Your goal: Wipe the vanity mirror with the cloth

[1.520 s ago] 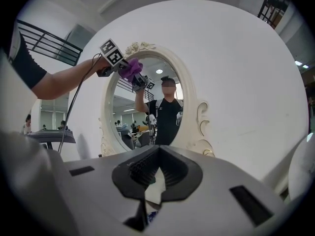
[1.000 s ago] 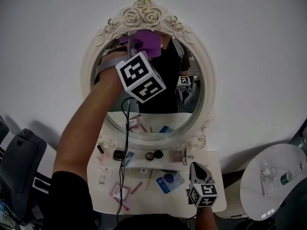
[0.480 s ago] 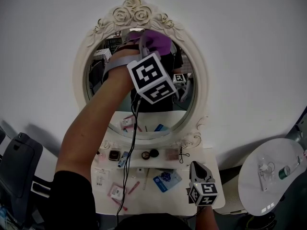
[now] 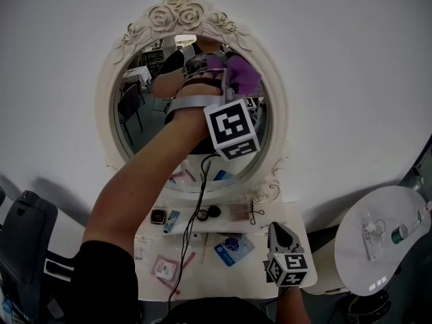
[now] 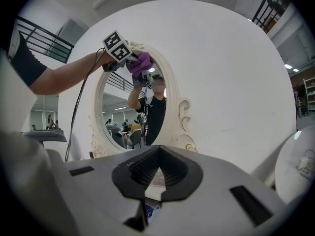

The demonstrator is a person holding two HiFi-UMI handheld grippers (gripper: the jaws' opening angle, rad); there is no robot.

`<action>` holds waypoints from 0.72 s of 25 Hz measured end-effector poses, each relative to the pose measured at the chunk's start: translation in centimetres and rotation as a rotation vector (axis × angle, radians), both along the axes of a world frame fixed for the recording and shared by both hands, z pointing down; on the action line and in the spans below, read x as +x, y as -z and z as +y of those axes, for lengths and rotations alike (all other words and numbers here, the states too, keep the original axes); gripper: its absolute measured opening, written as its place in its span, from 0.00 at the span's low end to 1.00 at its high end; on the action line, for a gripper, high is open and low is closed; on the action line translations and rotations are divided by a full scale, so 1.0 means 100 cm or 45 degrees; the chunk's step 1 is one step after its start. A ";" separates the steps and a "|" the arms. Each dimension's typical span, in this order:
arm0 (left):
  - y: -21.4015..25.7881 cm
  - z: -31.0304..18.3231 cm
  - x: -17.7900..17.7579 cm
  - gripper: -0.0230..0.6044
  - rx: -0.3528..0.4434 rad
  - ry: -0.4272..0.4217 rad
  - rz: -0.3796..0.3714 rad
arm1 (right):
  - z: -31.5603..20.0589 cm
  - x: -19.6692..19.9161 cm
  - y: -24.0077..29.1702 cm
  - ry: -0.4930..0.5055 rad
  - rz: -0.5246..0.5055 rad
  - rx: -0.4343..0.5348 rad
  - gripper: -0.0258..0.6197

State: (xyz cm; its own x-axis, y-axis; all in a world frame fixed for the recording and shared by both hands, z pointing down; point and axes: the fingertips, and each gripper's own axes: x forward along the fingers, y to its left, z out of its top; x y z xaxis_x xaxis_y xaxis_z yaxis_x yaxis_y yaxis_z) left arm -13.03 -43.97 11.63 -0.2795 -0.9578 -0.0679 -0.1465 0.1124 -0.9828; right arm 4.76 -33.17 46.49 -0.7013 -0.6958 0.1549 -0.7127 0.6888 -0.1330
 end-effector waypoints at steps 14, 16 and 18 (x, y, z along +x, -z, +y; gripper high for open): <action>-0.133 -0.023 0.037 0.16 -0.236 -0.072 -0.157 | -0.001 0.037 -0.002 -0.108 -0.004 -0.005 0.06; -0.157 -0.025 0.040 0.16 -0.277 -0.085 -0.166 | 0.001 0.040 -0.001 -0.115 -0.006 -0.007 0.06; -0.180 -0.025 0.042 0.16 -0.301 -0.095 -0.196 | 0.003 0.043 -0.002 -0.122 -0.004 -0.008 0.06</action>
State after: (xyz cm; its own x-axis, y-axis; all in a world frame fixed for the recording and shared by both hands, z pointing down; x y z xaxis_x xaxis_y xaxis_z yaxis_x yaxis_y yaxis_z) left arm -8.87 -46.52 29.64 -0.2110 -0.9696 0.1238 0.0068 -0.1281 -0.9917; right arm 9.07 -32.88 46.71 -0.6318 -0.7589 0.1575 -0.7751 0.6163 -0.1396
